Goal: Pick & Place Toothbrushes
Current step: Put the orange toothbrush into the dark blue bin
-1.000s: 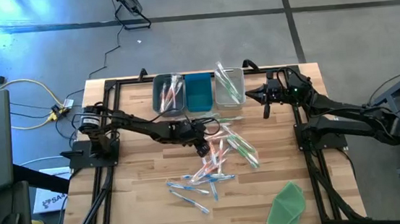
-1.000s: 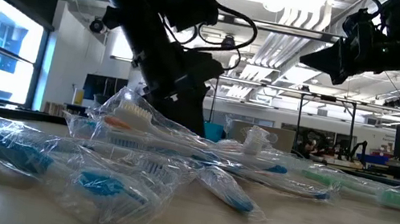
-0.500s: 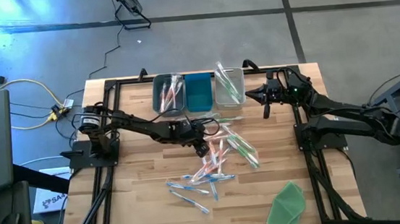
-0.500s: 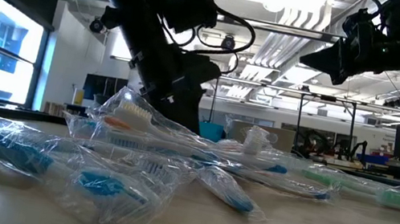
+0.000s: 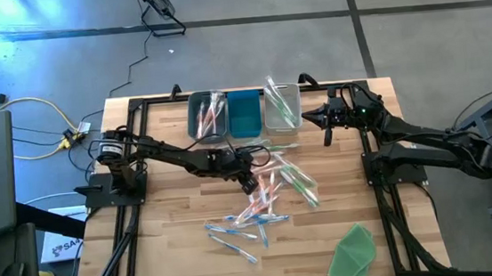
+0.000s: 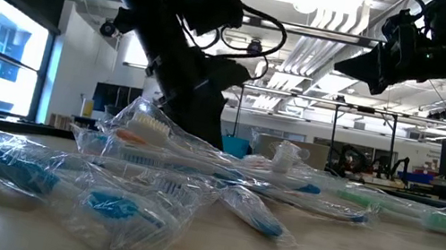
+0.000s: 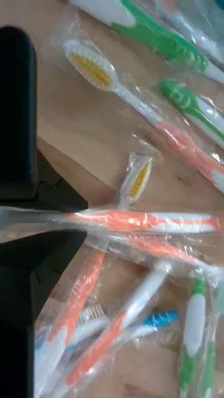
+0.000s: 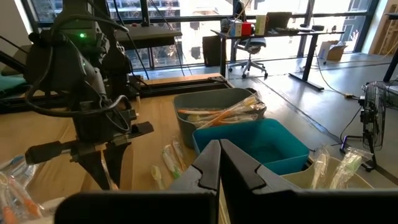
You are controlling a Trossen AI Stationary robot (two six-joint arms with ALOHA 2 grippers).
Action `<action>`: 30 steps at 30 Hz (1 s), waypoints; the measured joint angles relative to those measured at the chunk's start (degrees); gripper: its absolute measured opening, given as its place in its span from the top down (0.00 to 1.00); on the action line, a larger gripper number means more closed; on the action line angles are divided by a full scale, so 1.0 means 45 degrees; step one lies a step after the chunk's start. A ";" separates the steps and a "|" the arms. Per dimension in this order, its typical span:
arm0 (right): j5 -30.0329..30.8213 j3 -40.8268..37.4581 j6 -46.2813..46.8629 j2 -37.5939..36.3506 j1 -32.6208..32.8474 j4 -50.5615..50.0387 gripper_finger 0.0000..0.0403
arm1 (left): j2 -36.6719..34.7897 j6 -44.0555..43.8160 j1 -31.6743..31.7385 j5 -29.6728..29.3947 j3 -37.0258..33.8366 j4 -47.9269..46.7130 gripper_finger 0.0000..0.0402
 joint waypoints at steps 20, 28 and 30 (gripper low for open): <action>0.0000 0.0000 -0.0005 0.0000 0.0002 -0.0004 0.99 | -0.1068 0.0013 0.0000 0.0343 0.0000 -0.1667 0.95; 0.0001 0.0000 -0.0005 0.0000 -0.0002 0.0000 0.99 | -0.2836 0.0462 0.0000 0.0343 0.0000 -0.2922 0.95; 0.0000 0.0000 -0.0005 0.0005 0.0002 0.0000 0.99 | -0.3158 0.0471 0.0000 0.0300 0.0015 -0.3216 0.95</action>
